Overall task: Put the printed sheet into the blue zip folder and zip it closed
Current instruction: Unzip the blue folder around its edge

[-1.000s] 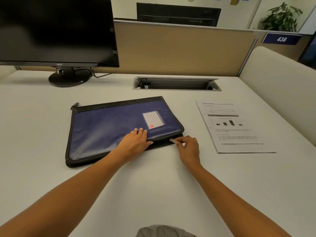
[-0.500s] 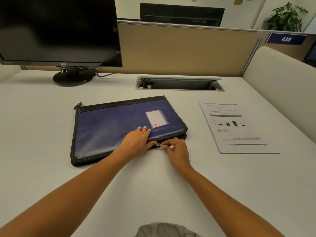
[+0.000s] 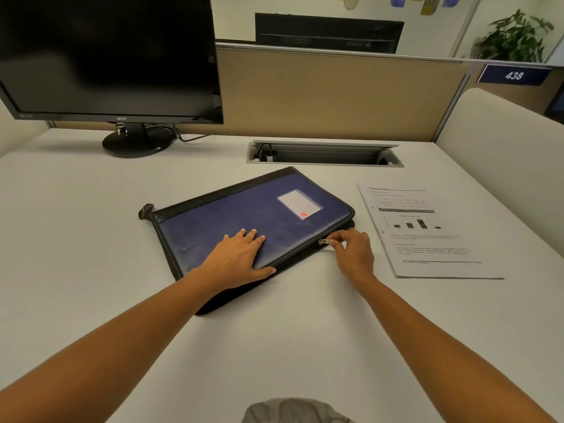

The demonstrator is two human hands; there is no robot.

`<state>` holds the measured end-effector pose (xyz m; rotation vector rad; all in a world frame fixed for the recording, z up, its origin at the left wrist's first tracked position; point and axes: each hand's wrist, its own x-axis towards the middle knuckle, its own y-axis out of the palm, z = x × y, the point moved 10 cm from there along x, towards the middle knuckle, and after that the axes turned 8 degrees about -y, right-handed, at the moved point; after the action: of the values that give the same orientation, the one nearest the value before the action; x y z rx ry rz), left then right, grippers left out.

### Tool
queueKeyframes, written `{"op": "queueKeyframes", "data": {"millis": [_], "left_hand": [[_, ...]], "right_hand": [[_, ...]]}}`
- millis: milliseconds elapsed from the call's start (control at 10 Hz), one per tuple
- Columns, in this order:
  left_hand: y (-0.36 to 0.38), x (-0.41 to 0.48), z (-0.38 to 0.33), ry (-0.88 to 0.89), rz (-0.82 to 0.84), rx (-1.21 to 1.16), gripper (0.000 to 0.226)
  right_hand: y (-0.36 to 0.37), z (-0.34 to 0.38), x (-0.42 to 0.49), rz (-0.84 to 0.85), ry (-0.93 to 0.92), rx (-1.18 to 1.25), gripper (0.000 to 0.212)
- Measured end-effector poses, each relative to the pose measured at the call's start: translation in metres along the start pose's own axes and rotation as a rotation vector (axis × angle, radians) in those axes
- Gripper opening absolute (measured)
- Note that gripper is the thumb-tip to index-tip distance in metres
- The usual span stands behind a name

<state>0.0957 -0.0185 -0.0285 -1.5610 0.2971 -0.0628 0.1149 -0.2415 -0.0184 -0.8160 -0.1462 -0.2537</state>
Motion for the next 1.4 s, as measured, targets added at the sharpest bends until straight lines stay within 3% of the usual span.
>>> {"op": "queueKeyframes", "data": {"millis": [600, 1400], "left_hand": [[0.011, 0.012, -0.014, -0.051, 0.085, 0.074, 0.071], [0.011, 0.013, -0.014, -0.061, 0.082, 0.082, 0.070]], "right_hand": [[0.023, 0.013, -0.025, 0.058, -0.002, 0.205, 0.020], [0.036, 0.023, -0.033, 0.125, -0.061, 0.131, 0.020]]}}
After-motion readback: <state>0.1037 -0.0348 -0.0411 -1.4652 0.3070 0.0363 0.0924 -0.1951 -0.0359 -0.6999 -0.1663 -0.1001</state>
